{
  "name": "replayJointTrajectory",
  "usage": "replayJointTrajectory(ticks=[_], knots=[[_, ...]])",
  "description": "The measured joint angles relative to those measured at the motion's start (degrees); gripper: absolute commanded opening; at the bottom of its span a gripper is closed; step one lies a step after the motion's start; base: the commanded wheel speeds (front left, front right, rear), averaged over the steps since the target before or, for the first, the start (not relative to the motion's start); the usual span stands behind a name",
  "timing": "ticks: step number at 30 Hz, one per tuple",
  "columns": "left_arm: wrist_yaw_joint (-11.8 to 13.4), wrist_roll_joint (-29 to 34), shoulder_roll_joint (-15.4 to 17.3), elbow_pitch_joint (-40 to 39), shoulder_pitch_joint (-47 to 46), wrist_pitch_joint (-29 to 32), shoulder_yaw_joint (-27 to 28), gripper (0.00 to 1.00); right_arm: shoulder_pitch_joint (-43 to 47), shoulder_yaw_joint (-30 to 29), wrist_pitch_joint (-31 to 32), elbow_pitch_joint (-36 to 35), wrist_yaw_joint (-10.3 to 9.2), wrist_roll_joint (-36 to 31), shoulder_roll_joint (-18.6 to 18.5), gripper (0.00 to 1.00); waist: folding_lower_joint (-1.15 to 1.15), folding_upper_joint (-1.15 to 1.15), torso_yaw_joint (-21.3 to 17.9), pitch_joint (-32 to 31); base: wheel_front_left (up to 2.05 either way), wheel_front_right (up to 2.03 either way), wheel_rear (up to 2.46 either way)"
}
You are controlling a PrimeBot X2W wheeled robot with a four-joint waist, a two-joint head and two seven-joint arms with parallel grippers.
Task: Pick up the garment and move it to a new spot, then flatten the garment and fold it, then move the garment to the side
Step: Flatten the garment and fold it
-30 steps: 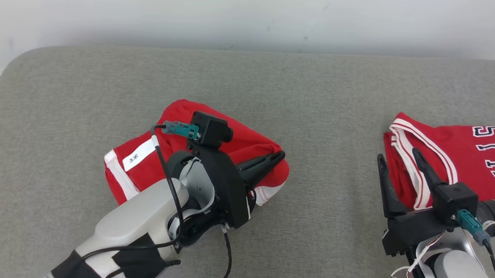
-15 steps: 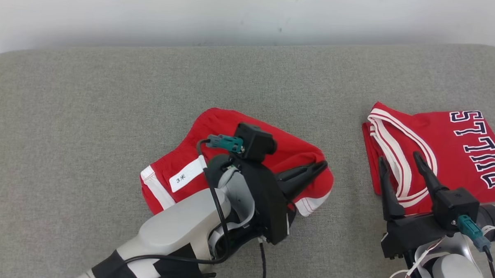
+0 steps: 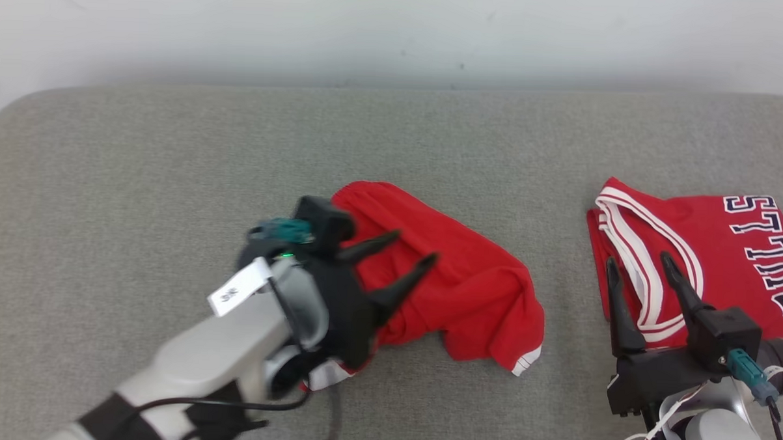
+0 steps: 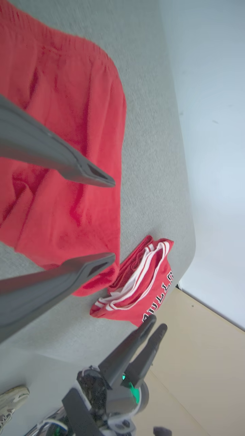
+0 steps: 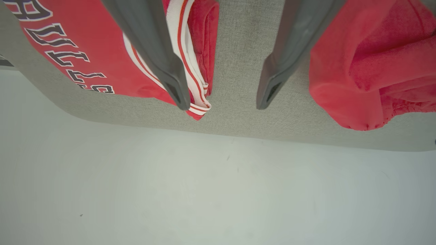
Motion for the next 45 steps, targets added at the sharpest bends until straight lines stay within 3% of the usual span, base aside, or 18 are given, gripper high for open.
replayJointTrajectory(ticks=[4,8,17,31,32,34,35,43,45], knots=[[0.00,3.80,6.53,3.63,0.09,0.00,-2.89,1.00,1.40,-0.02,-0.73,0.52,0.00,0.58,0.33,1.00,0.00,0.00,1.39,-1.18,0.00,0.00,0.00],[0.00,7.44,10.03,5.19,0.08,1.23,-4.23,1.00,2.50,-0.05,-0.80,0.75,0.01,1.18,0.33,1.00,0.00,0.00,2.59,-1.70,0.00,0.00,0.00],[-0.01,10.37,12.04,7.80,0.14,1.44,-4.32,1.00,1.57,1.48,-1.19,1.37,0.85,1.18,0.68,1.00,0.00,0.00,3.15,-1.90,0.00,0.00,0.00],[0.00,6.39,12.39,10.92,2.43,1.76,-4.30,1.00,0.52,1.29,-1.22,1.56,1.01,1.15,0.49,1.00,0.00,0.00,-0.17,-1.10,0.00,0.00,0.00],[0.00,6.39,12.16,10.94,2.42,1.78,-4.30,0.89,0.52,1.15,-1.22,1.56,1.01,1.15,0.33,1.00,0.00,0.00,-0.24,-1.01,0.00,0.00,0.00],[-0.01,6.41,11.81,11.17,2.25,2.03,-4.32,0.16,0.52,1.02,-1.23,1.57,1.01,1.15,0.24,1.00,0.00,0.00,-0.31,-0.92,0.00,0.00,0.00],[0.00,6.42,11.65,11.56,2.07,2.15,-4.32,0.00,0.52,0.91,-1.27,1.58,1.01,1.15,0.24,1.00,0.00,0.00,-0.28,-0.91,0.00,0.00,0.00],[-0.01,6.19,11.34,12.63,-0.15,1.33,-4.35,0.00,0.58,0.96,-1.72,1.81,1.03,1.15,0.27,1.00,0.00,0.00,1.12,-1.47,0.00,0.00,0.00],[-0.01,5.12,11.96,13.25,-1.20,0.41,-4.33,0.00,0.41,1.71,-1.79,1.71,2.24,1.52,0.68,1.00,0.00,0.00,1.64,-1.64,0.00,0.00,0.00]])
